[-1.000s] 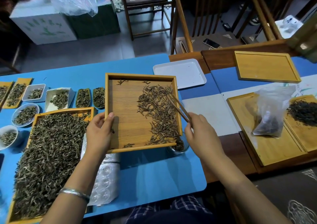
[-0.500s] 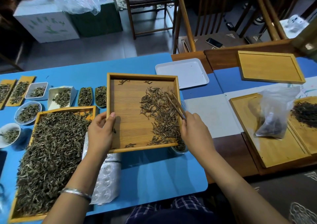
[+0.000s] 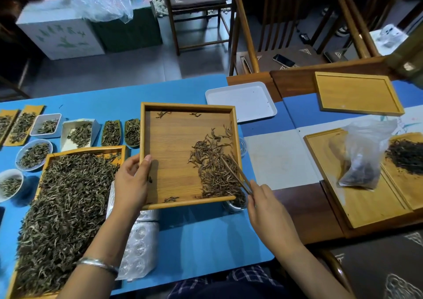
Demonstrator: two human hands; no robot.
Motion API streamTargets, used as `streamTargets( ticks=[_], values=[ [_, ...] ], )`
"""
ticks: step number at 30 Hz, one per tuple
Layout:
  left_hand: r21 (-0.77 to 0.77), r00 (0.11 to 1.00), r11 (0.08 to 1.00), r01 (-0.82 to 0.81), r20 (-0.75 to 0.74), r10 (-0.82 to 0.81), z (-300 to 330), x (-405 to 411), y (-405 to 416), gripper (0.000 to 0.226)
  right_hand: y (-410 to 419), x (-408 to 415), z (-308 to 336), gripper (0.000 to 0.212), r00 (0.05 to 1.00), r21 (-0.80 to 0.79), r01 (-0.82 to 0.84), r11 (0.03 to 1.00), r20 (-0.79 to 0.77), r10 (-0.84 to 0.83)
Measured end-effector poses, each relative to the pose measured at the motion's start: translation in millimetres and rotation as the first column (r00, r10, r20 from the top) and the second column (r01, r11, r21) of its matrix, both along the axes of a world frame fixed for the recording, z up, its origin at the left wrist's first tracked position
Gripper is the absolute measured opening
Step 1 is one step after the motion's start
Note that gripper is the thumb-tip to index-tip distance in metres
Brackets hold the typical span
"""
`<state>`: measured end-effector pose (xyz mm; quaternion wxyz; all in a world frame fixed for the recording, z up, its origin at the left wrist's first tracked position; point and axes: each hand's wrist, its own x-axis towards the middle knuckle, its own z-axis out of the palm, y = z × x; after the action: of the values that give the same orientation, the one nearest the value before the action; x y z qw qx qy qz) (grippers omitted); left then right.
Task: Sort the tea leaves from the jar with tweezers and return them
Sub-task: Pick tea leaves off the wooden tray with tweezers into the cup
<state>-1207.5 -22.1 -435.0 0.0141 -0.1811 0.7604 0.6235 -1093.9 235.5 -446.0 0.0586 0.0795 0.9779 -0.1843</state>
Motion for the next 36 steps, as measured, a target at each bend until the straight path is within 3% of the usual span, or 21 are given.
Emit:
streamTargets(
  ticks=[13,17,22,29,36],
  values=[
    [0.004,1.000,1.000,-0.002,0.009,0.002,-1.8,-0.7,-1.2,0.015,24.3,33.4,-5.4,0.045,0.993,-0.099,-0.062,0.993,0.091,0.071],
    [0.002,1.000,1.000,-0.007,0.008,0.007,-0.1,-0.1,-0.6,0.017,27.7,42.9,8.5,0.044,0.997,-0.117,-0.064,0.991,0.022,0.067],
    [0.002,1.000,1.000,-0.009,-0.004,0.009,0.4,-0.2,-0.3,0.018,19.6,42.9,22.4,0.031,0.969,-0.025,-0.126,0.992,-0.219,0.118],
    [-0.018,1.000,1.000,0.008,-0.029,-0.008,0.5,-1.2,0.2,0.021,11.2,32.3,20.6,0.034,0.950,0.139,-0.206,0.969,-0.208,0.232],
    [-0.023,0.999,0.999,0.023,-0.036,-0.023,1.9,-5.1,0.7,0.017,25.4,42.3,17.5,0.037,0.967,0.077,-0.158,0.984,-0.188,0.170]
  ],
)
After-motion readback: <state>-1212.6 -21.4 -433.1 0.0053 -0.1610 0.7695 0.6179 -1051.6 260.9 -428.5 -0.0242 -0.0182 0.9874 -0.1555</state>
